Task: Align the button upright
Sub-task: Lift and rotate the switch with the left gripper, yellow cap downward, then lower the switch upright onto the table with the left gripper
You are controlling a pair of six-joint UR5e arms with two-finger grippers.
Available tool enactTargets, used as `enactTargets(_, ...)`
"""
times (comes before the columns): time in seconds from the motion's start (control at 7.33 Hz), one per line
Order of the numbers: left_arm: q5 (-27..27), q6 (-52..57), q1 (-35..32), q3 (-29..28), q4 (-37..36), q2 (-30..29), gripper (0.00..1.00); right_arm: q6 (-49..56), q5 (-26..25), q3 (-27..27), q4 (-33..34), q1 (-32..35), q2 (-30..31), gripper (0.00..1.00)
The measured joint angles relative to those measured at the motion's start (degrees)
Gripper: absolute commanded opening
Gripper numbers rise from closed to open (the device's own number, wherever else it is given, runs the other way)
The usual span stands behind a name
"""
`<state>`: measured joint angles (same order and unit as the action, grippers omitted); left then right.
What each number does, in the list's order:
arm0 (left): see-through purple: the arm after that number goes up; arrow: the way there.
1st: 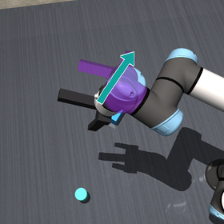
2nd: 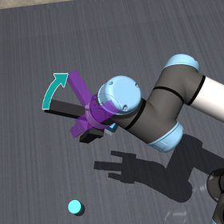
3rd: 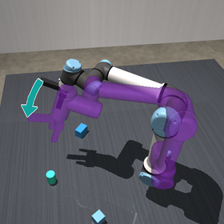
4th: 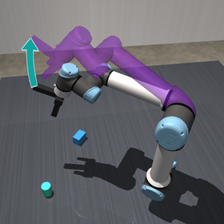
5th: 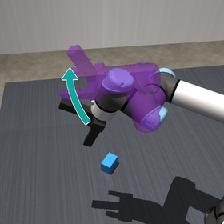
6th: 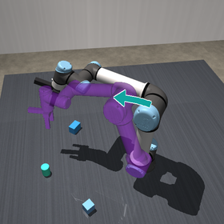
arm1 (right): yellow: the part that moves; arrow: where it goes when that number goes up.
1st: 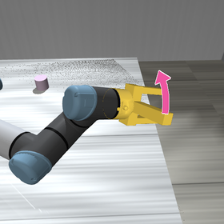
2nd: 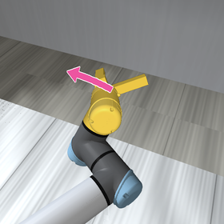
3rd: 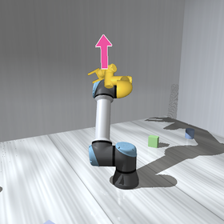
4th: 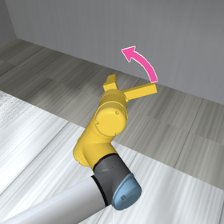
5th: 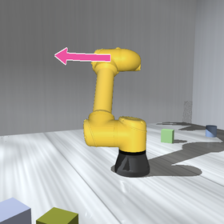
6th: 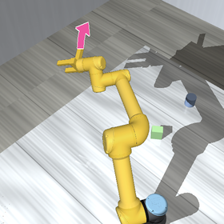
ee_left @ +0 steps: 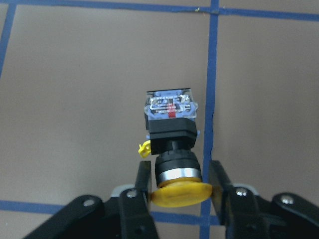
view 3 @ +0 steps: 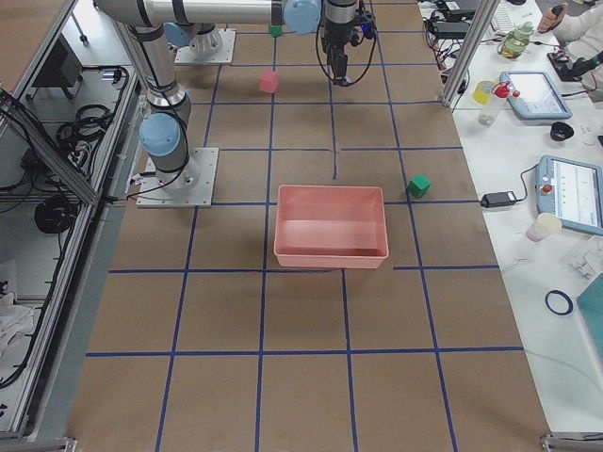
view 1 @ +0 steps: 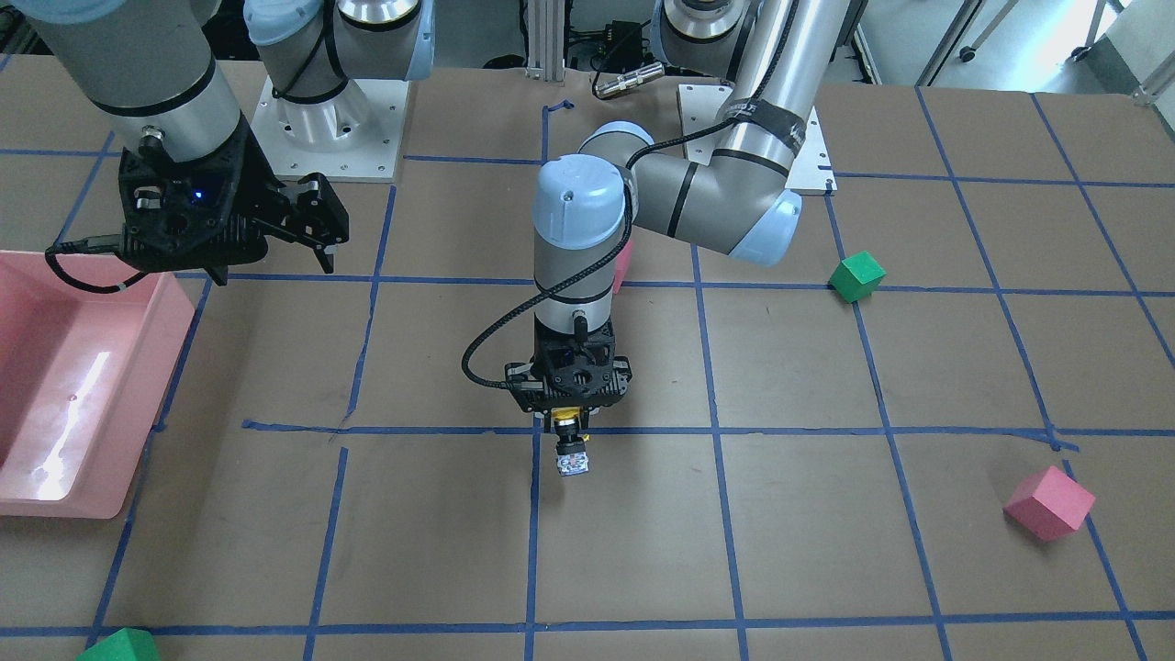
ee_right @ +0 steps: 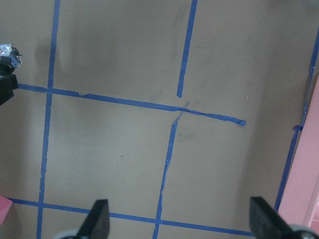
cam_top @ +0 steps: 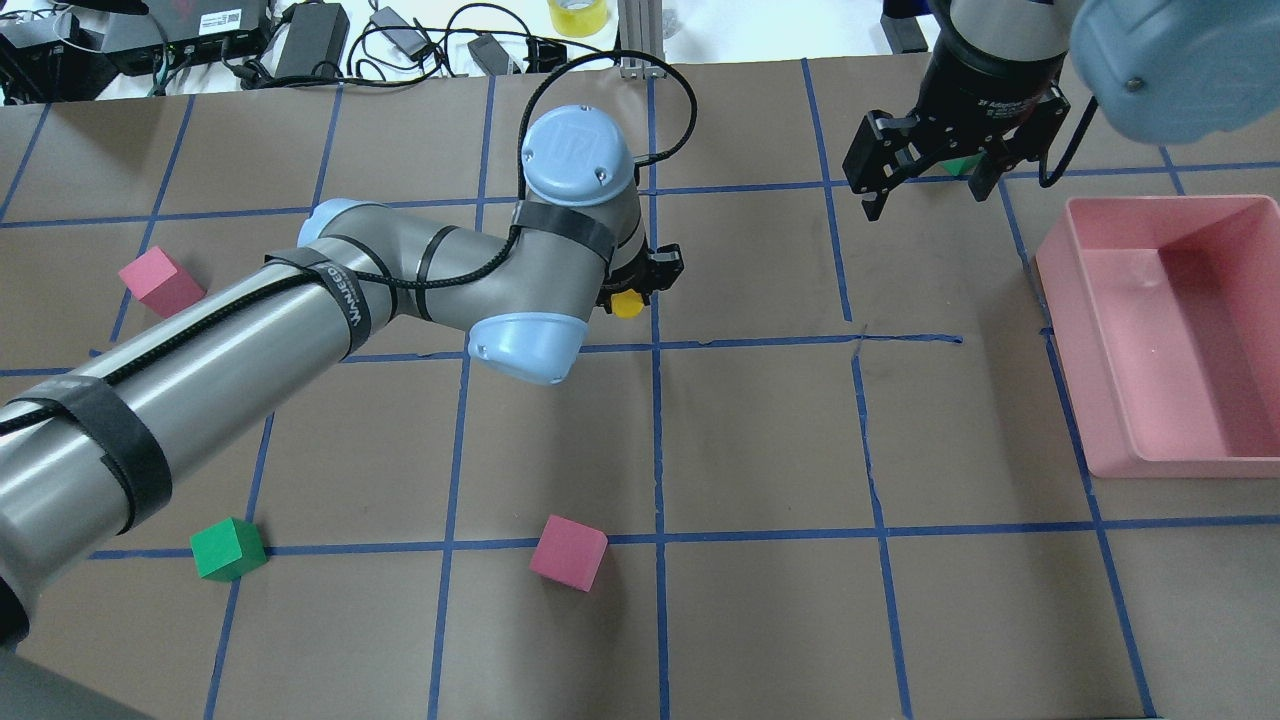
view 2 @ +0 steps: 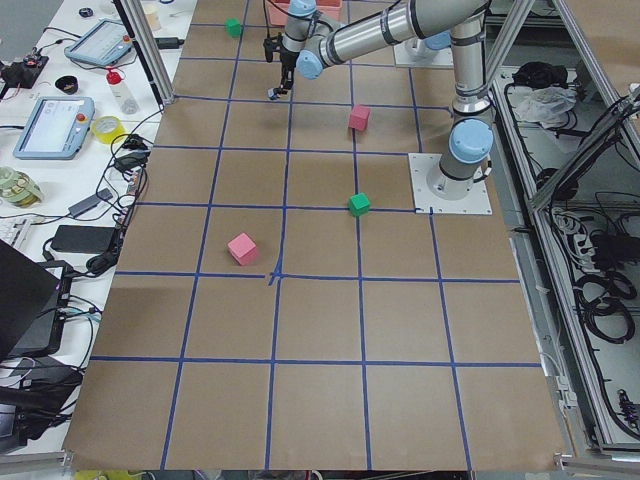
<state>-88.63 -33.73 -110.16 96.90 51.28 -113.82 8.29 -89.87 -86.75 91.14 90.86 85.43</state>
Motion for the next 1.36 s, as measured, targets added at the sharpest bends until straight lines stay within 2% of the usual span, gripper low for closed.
enactTargets(0.27, 10.0, -10.4, 0.9, -5.3, 11.8, -1.3, 0.00, -0.1, 0.1, 0.0, 0.0, 0.0, 0.0, 1.00)
enactTargets(0.55, 21.3, -14.6, 4.0, -7.1, 17.5, -3.8, 0.00, -0.1, 0.2, 0.0, 0.0, 0.1, 0.0, 1.00)
enactTargets(0.82, 24.1, -14.8, 6.2, -7.6, 20.1, -6.2, 0.00, -0.1, 0.6, 0.1, 0.0, 0.3, 0.0, 1.00)
enactTargets(1.36, 25.8, -13.7, 7.2, -7.7, 21.7, -8.0, 0.00, -0.1, 0.5, 0.0, 0.0, 0.4, 0.0, 1.00)
